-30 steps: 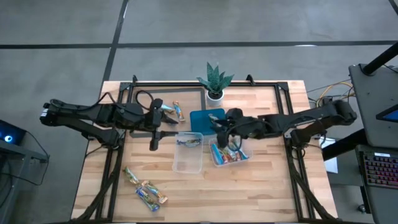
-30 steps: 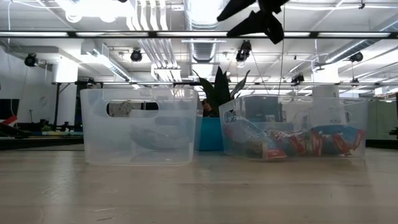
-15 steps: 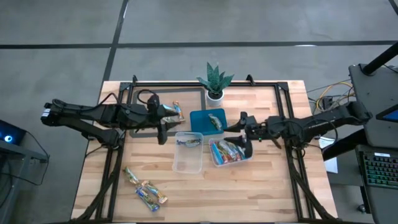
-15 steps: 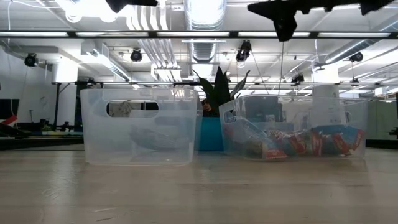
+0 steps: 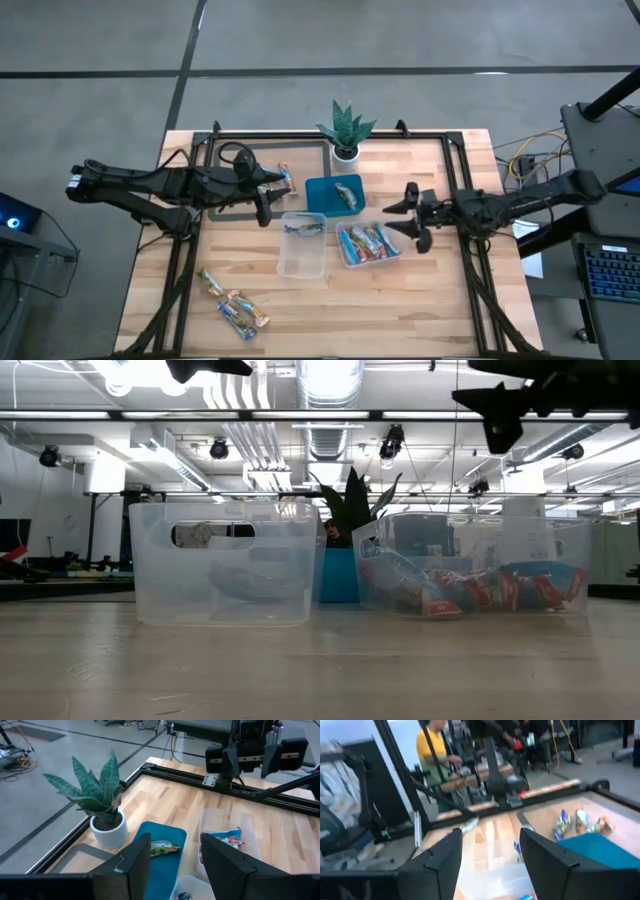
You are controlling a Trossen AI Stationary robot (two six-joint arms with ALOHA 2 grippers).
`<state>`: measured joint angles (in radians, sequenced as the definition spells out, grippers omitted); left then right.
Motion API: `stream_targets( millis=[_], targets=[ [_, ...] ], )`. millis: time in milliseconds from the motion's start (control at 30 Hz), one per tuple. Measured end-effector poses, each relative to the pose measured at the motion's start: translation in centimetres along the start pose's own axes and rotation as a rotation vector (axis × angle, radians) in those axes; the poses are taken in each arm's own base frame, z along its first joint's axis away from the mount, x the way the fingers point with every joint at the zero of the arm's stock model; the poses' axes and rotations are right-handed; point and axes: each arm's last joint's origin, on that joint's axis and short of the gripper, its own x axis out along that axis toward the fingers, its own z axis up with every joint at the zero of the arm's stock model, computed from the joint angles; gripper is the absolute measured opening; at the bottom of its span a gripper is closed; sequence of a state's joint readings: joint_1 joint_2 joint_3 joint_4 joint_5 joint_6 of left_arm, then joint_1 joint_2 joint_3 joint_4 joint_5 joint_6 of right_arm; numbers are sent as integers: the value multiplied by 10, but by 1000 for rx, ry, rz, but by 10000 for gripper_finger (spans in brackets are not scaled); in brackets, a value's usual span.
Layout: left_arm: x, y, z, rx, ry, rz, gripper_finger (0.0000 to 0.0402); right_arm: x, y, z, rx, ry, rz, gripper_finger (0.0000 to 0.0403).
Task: Pick and place Granola Bars by type
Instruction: Put the yellow granola bar into the blue bin
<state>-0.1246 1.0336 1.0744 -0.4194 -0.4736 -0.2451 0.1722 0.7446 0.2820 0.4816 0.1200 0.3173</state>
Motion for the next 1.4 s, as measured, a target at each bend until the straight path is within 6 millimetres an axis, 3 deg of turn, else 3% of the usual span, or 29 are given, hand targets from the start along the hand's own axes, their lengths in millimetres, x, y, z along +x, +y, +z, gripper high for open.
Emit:
stream_targets(
  millis=[333,800,1167,1400],
  targets=[
    [0,0,0,5,1,3,158,-35,-9,-12,-20,-133,22,188],
    [5,2,-3,4,2,57,158,-54,-25,-39,-21,-181,-151,187],
    [50,53,-47,-93,176,323,158,-62,-30,-46,6,-112,-200,187],
    [69,77,-57,-76,284,289,158,-69,-31,-49,-1,-91,-206,187]
  ],
)
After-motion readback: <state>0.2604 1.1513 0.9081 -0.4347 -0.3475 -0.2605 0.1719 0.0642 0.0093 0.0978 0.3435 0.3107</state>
